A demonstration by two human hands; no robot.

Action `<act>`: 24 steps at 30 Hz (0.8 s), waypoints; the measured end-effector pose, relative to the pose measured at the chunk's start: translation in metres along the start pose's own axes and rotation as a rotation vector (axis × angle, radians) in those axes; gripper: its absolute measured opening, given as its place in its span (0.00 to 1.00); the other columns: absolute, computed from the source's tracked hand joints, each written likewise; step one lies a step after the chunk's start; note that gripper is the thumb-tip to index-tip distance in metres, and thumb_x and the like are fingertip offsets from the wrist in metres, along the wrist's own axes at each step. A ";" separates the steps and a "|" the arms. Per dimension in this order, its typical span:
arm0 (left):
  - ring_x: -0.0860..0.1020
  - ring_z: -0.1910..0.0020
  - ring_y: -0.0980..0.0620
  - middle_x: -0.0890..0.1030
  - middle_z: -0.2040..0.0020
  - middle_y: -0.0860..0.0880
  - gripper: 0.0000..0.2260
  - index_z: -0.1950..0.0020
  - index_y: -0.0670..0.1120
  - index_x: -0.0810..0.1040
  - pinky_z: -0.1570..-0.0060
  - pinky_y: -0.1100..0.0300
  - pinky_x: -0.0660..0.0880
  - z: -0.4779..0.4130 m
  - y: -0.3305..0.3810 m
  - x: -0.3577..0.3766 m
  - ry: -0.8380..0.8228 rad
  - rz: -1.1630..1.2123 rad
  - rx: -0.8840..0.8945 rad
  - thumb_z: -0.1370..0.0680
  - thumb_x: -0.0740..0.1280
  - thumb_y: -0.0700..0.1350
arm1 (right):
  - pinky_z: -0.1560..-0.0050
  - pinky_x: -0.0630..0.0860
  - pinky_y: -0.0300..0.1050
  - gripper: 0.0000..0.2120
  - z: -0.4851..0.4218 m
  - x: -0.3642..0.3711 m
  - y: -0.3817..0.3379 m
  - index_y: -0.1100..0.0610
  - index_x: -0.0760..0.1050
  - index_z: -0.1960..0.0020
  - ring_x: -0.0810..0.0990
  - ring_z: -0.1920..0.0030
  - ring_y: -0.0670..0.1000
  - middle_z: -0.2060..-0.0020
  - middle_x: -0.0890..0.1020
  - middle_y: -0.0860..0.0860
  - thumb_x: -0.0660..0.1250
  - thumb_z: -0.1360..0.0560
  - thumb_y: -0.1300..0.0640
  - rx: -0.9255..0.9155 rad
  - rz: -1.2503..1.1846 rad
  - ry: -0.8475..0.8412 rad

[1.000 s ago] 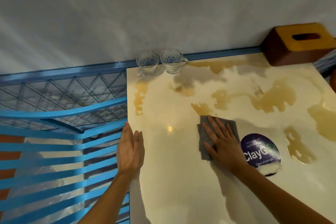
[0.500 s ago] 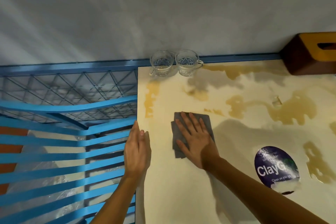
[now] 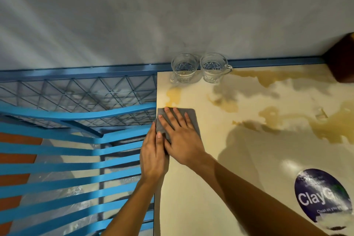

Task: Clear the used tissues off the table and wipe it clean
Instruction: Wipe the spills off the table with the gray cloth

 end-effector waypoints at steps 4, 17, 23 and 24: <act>0.69 0.30 0.51 0.69 0.27 0.49 0.25 0.23 0.53 0.59 0.33 0.51 0.69 -0.012 0.002 0.001 -0.015 -0.165 0.011 0.18 0.46 0.60 | 0.23 0.44 0.57 0.31 -0.004 0.000 0.001 0.49 0.43 0.21 0.38 0.22 0.52 0.21 0.44 0.50 0.46 0.20 0.41 0.018 -0.009 0.006; 0.70 0.35 0.54 0.71 0.30 0.51 0.28 0.24 0.55 0.60 0.37 0.51 0.69 -0.018 0.015 0.004 -0.015 -0.198 0.029 0.20 0.45 0.65 | 0.25 0.41 0.53 0.30 0.077 -0.021 0.119 0.48 0.45 0.21 0.41 0.22 0.51 0.22 0.44 0.47 0.41 0.20 0.39 0.181 -0.033 0.030; 0.73 0.35 0.51 0.74 0.32 0.51 0.26 0.25 0.57 0.62 0.36 0.45 0.73 -0.029 0.018 0.008 -0.018 -0.128 0.035 0.20 0.47 0.66 | 0.24 0.46 0.53 0.30 0.084 -0.031 0.173 0.48 0.46 0.21 0.48 0.22 0.51 0.21 0.50 0.49 0.43 0.21 0.39 0.233 0.057 0.029; 0.73 0.34 0.51 0.74 0.31 0.51 0.27 0.25 0.57 0.62 0.36 0.43 0.72 -0.031 0.017 0.009 -0.015 -0.105 0.024 0.20 0.47 0.67 | 0.24 0.46 0.53 0.30 0.079 -0.032 0.175 0.48 0.46 0.21 0.47 0.22 0.51 0.21 0.50 0.49 0.42 0.21 0.38 0.234 0.046 0.035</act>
Point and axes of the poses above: each hand's wrist, its own z-axis away from the middle knuckle, its own x-axis out of the palm, y = z × x, the point moved 3 cm from there along -z, towards the middle knuckle
